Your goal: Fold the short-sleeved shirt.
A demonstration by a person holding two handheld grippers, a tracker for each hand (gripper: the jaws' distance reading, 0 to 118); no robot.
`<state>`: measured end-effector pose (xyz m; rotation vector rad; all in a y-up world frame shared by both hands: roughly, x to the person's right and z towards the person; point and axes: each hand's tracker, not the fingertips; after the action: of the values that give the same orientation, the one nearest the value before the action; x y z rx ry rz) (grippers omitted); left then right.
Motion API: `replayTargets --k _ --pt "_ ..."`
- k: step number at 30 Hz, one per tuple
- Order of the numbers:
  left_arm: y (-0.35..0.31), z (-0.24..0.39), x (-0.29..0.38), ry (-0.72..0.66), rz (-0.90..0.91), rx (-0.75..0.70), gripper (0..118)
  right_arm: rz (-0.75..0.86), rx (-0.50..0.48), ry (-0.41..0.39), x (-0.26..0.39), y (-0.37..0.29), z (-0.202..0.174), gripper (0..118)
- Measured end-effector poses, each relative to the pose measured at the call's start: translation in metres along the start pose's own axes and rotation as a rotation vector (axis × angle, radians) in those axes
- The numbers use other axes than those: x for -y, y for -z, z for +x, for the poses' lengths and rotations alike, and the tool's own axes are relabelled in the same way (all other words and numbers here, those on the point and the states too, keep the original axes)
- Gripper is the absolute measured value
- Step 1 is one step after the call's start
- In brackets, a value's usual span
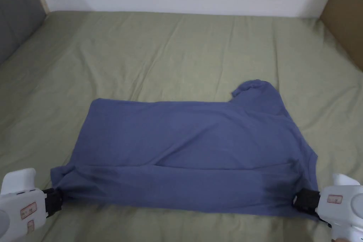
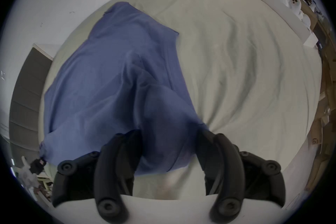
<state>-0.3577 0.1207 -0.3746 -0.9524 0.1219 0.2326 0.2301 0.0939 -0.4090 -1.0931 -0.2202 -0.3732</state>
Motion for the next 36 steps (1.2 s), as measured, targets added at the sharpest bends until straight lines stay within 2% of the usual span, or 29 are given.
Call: replayTargets --k 1,2,3,4,7,10,13,16,18,19,20,21,22,23,24,25,26,29,30,31,32,33,34,35,36 --pt "-0.002 0.0 -0.001 0.007 0.001 0.0 8 -0.015 -0.043 -0.015 0.0 -0.008 -0.001 40" --pt "-0.004 -0.002 -0.001 0.018 0.001 0.003 8 -0.017 -0.108 0.015 0.0 -0.012 0.0 10" --pt "-0.007 0.002 -0.004 0.026 0.001 0.009 8 -0.027 -0.143 0.093 -0.001 -0.013 0.002 6" --pt "-0.009 0.001 -0.004 0.032 -0.003 0.006 8 -0.054 -0.098 0.084 -0.002 -0.013 0.003 6" --pt "-0.018 -0.003 -0.004 0.032 0.0 0.026 8 -0.041 -0.139 0.129 -0.001 -0.027 0.01 6" --pt "-0.032 -0.007 0.006 0.055 0.0 0.034 8 -0.02 -0.158 0.113 0.006 -0.051 0.016 6" --pt "-0.04 -0.012 0.022 0.09 -0.04 -0.007 8 -0.02 -0.092 0.043 0.022 -0.07 0.024 6" --pt "-0.038 -0.017 0.045 0.091 -0.084 -0.006 8 -0.059 -0.063 0.065 0.048 -0.074 0.034 6" --pt "-0.035 -0.016 0.058 0.104 -0.089 -0.014 9 -0.062 -0.02 0.036 0.064 -0.067 0.034 7" --pt "-0.033 -0.016 0.06 0.1 -0.082 -0.011 13 -0.065 -0.023 0.036 0.067 -0.063 0.032 8" --pt "-0.032 -0.016 0.061 0.092 -0.066 -0.006 32 -0.063 -0.037 0.046 0.069 -0.06 0.032 12" --pt "-0.034 -0.016 0.058 0.071 -0.061 -0.005 32 -0.062 -0.054 0.058 0.069 -0.06 0.031 15" --pt "-0.034 -0.016 0.055 0.042 -0.081 -0.016 41 -0.062 -0.05 0.056 0.066 -0.065 0.029 15" --pt "-0.034 -0.019 0.048 0.039 -0.094 -0.014 73 -0.055 -0.06 0.047 0.063 -0.07 0.028 34" --pt "-0.04 -0.019 0.045 0.037 -0.08 -0.004 97 -0.04 -0.075 0.022 0.059 -0.074 0.027 61" --pt "-0.049 -0.018 0.04 0.036 -0.042 0.009 102 -0.004 -0.078 -0.007 0.054 -0.083 0.026 82" --pt "-0.059 -0.013 0.033 0.041 -0.012 0.016 98 0.022 -0.068 -0.033 0.049 -0.091 0.023 82" --pt "-0.077 0.003 0.007 0.068 0.063 0.036 96 0.085 -0.045 -0.101 0.032 -0.109 0.012 82" --pt "-0.08 0.01 0.0 0.068 0.093 0.066 90 0.112 -0.049 -0.121 0.028 -0.111 0.007 81" --pt "-0.078 0.014 -0.008 0.067 0.117 0.09 71 0.129 -0.048 -0.142 0.023 -0.112 0.002 79" --pt "-0.074 0.022 -0.014 0.063 0.136 0.108 44 0.147 -0.04 -0.166 0.019 -0.111 -0.005 70" --pt "-0.067 0.03 -0.02 0.067 0.136 0.106 12 0.163 -0.021 -0.182 0.016 -0.108 -0.012 47" --pt "-0.058 0.037 -0.024 0.078 0.127 0.096 0 0.179 0.01 -0.173 0.014 -0.103 -0.018 6" --pt "-0.044 0.039 -0.031 0.079 0.121 0.088 0 0.181 0.045 -0.156 0.013 -0.097 -0.024 0" --pt "-0.036 0.044 -0.036 0.091 0.067 0.084 0 0.159 0.016 -0.151 0.009 -0.091 -0.028 0"
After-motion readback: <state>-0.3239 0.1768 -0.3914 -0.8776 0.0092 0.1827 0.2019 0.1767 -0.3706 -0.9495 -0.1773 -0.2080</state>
